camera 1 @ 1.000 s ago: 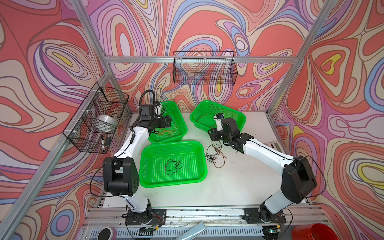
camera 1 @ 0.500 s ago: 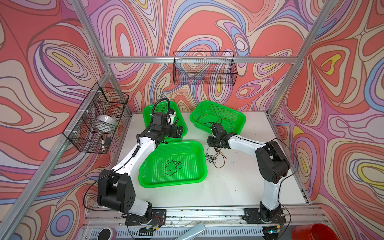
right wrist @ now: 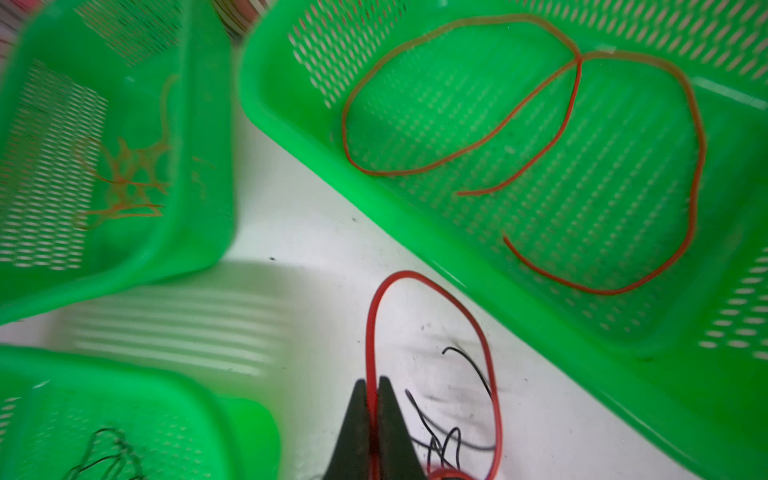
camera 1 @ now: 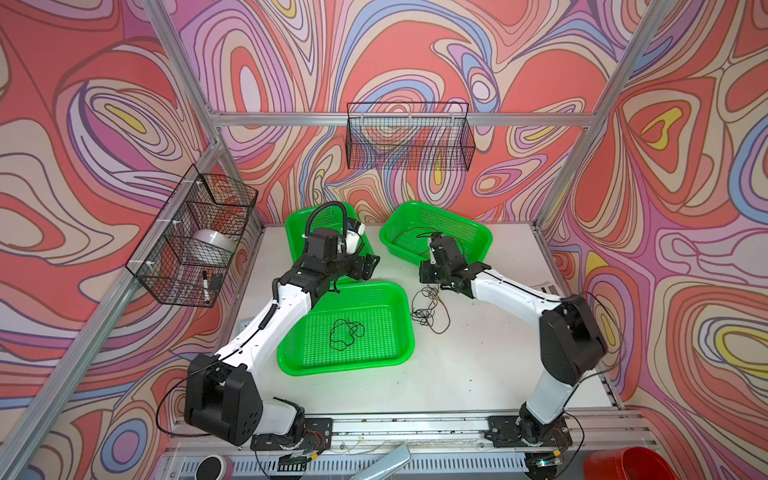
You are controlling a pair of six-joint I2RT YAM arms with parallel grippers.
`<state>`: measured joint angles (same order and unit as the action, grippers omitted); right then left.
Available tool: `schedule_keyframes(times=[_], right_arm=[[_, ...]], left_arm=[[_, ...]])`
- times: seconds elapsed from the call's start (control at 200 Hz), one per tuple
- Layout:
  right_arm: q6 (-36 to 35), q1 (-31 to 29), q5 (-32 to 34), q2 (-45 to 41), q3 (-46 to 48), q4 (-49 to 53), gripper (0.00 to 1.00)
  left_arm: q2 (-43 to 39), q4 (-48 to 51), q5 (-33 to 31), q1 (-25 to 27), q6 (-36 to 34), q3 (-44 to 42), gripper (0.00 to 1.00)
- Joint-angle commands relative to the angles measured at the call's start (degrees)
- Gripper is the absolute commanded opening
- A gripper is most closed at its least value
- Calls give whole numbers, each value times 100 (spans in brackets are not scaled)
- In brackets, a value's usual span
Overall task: Untangle the cables
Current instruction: 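Grasp the red wire with the right gripper while the left gripper pins the pile, then lift the red wire with the right gripper while the left gripper holds black wires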
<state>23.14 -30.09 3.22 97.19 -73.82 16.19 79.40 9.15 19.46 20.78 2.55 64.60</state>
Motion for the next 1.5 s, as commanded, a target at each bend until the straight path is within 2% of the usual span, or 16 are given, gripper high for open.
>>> schedule_keyframes(times=[0.0, 0.195, 0.461, 0.601, 0.691, 0.771, 0.931, 1.056, 1.167, 1.232, 1.497], right_arm=[[-144, 3, -248, -748, 153, -148, 0], [-53, 3, -304, -1693, 420, -44, 0], [17, 3, -323, -2264, 364, 175, 0], [-65, 3, -252, -2592, 142, 294, 0], [-179, 2, -327, -2663, -147, 492, 0], [-227, 3, -543, -2643, -427, 602, 0], [-147, 3, -1022, -2547, -882, 697, 0], [-177, 2, -1089, -2490, -1253, 858, 0], [-306, 3, -1086, -2409, -1686, 1077, 0], [-491, 9, -935, -2343, -2025, 1282, 0], [-1215, 107, -760, -1871, -3646, 1809, 0]], left_arm=[[-86, -902, 571, 367, 56, -371, 80], [353, -1948, 710, 1154, 475, -589, 78], [1264, -2981, 491, 1903, 775, -311, 77], [1671, -3313, 155, 1991, 1083, -196, 72], [1877, -3401, 196, 2021, 1178, -139, 72], [2061, -3154, -148, 2105, 1141, 0, 71], [2517, -2926, -415, 2200, 1218, 448, 65], [2957, -2787, -440, 2271, 1382, 934, 54], [3225, -2760, -323, 2330, 1459, 1152, 38], [3372, -2654, -266, 2341, 1466, 1217, 32], [3793, -2677, -68, 2366, 1695, 1060, 34]])
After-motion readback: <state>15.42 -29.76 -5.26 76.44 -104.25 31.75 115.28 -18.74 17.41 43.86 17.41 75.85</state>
